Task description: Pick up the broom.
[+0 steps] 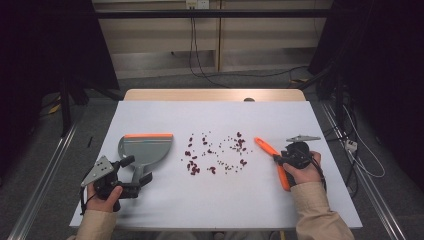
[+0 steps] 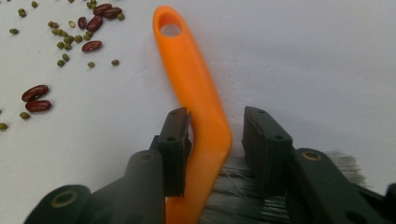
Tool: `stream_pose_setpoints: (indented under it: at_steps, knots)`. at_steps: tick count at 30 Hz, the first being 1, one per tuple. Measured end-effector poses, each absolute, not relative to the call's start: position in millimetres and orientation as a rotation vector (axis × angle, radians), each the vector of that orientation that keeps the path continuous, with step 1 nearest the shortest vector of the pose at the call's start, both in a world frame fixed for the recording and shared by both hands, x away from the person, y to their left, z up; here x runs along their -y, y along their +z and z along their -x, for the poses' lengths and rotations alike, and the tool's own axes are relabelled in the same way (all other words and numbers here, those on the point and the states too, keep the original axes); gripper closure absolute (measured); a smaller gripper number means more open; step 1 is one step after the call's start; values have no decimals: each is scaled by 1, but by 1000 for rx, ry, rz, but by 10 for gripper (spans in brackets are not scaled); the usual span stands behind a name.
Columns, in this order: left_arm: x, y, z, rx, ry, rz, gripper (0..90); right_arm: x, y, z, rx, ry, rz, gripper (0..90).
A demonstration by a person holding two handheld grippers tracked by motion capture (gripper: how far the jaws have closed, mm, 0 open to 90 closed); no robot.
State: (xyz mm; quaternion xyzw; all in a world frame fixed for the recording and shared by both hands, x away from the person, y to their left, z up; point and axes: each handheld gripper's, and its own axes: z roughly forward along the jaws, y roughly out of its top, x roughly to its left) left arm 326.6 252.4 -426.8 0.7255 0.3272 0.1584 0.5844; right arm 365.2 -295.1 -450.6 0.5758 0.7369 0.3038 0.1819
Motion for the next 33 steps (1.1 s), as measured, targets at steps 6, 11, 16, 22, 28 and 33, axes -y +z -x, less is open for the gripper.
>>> stream_pose_setpoints:
  at_steps: [6,11,16,22,28,33]
  knots:
    - [-253,-426,-325,-762,374,-1693,45,293,-451,-364,-2072,864,-1647,688]
    - [-254,-427,-325,-768,384,-1694,45,292,-451,-367,-2081,861,-1639,694]
    - [-255,-426,-324,-769,390,-1693,45,297,-452,-369,-2054,922,-1677,703]
    - [-253,-426,-326,-775,384,-1690,45,297,-450,-380,-2035,930,-1662,722]
    - [-254,-426,-325,-773,387,-1695,45,290,-449,-389,-2061,909,-1625,720]
    - [-255,-426,-325,-774,390,-1689,45,289,-451,-392,-2062,953,-1645,717]
